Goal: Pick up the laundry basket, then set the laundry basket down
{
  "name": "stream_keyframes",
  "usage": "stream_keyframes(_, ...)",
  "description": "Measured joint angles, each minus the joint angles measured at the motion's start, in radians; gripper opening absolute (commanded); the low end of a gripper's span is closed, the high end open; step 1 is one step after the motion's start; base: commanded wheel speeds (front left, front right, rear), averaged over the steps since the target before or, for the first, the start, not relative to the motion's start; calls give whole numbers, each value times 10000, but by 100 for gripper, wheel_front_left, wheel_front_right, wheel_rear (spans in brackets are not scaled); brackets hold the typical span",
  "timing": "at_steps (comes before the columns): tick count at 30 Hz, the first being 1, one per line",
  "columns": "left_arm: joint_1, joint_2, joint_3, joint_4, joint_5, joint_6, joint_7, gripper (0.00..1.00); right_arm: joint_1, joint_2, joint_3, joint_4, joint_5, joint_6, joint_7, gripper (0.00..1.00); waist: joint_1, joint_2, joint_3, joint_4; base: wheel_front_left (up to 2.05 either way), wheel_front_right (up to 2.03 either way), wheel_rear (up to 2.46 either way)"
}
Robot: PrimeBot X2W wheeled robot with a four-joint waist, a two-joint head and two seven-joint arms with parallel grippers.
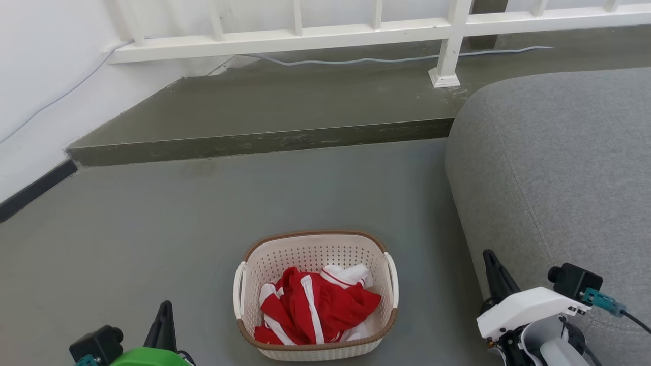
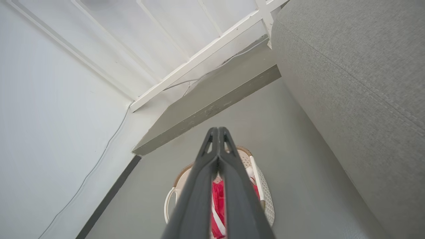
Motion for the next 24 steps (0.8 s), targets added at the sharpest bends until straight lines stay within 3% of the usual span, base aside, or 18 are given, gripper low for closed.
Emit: stream_keyframes(24,-381,-119,658,61,-2644,-439,777,0,-65,23,-1053,-105,2577,529,721,0,0,0,51,59,0,0,0)
